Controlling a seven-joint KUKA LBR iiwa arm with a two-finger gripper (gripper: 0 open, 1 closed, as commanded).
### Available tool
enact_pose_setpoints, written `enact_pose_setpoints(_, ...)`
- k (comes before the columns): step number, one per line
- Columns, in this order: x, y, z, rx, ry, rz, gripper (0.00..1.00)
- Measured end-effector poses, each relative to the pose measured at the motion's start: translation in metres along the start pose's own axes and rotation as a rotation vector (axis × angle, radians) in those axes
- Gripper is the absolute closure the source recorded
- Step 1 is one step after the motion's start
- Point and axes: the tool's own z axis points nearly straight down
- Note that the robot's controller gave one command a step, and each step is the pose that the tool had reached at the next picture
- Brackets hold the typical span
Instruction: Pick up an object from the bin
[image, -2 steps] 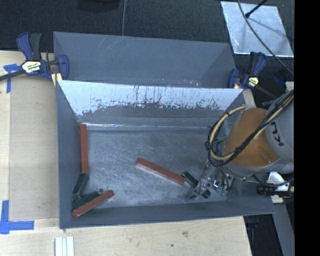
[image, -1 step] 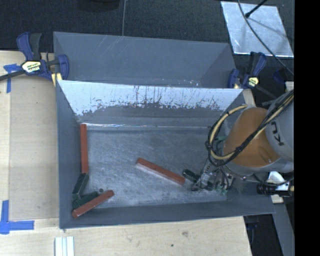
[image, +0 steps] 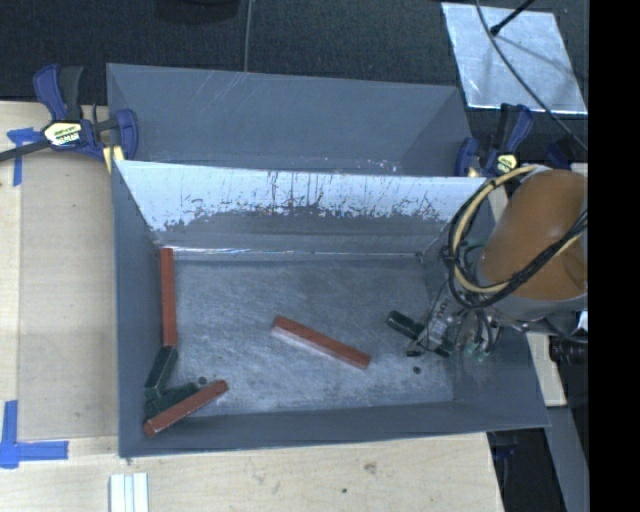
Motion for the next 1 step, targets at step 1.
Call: enact_pose_setpoints(1,-0.0015,0.0000,-0.0074,0.002,0.004,-0.003,1.00)
